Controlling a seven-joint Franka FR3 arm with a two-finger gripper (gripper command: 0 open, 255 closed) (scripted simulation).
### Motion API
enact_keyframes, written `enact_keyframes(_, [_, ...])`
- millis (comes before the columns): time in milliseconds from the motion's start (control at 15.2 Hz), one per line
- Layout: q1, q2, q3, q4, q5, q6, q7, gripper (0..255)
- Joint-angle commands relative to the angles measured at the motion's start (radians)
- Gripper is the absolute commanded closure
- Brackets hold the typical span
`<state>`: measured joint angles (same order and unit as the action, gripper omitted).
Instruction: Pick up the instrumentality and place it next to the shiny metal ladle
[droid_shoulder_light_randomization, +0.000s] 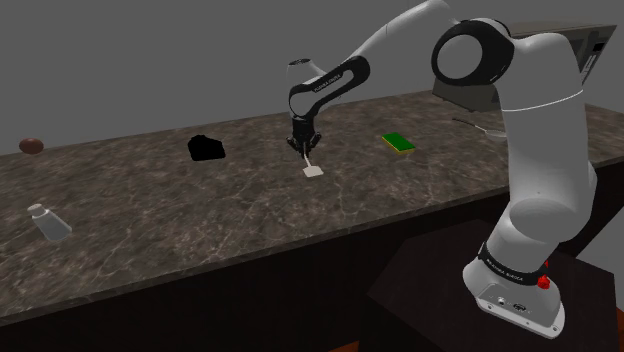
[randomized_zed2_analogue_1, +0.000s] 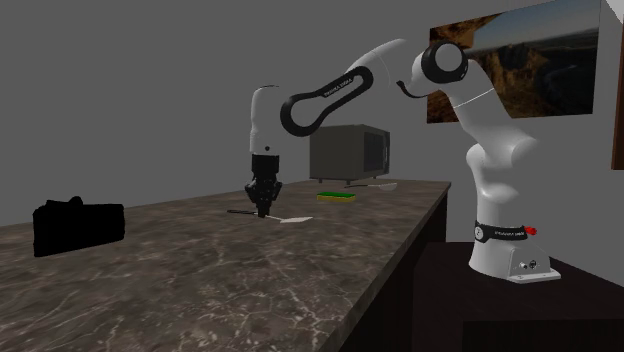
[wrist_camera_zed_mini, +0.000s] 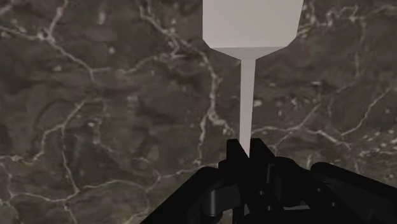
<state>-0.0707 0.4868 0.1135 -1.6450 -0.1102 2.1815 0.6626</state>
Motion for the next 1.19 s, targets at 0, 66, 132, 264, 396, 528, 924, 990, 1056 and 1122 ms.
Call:
enact_keyframes(0, [0.000, 0.000, 0.000, 0.000, 0.000, 0.000, 0.000, 255])
enact_keyframes(66, [0.000, 0.000, 0.000, 0.000, 0.000, 0.000, 0.000, 255])
enact_keyframes(132, [0.000, 0.000, 0.000, 0.000, 0.000, 0.000, 0.000, 255])
enact_keyframes(264, [0.000, 0.000, 0.000, 0.000, 0.000, 0.000, 0.000, 255])
enact_keyframes(396, [0.000, -0.006, 0.001, 0.005, 0.001, -0.011, -0.001, 255])
enact_keyframes(528, [-0.001, -0.017, 0.002, 0.015, 0.003, -0.032, -0.003, 255])
enact_keyframes(924, [-0.002, -0.047, 0.005, 0.053, 0.010, -0.099, -0.009, 255])
enact_keyframes(990, [-0.002, -0.051, 0.005, 0.060, 0.011, -0.111, -0.010, 255])
enact_keyframes(1056, [-0.002, -0.055, 0.005, 0.068, 0.011, -0.122, -0.011, 255])
enact_keyframes(1122, [-0.002, -0.059, 0.006, 0.075, 0.012, -0.134, -0.012, 255])
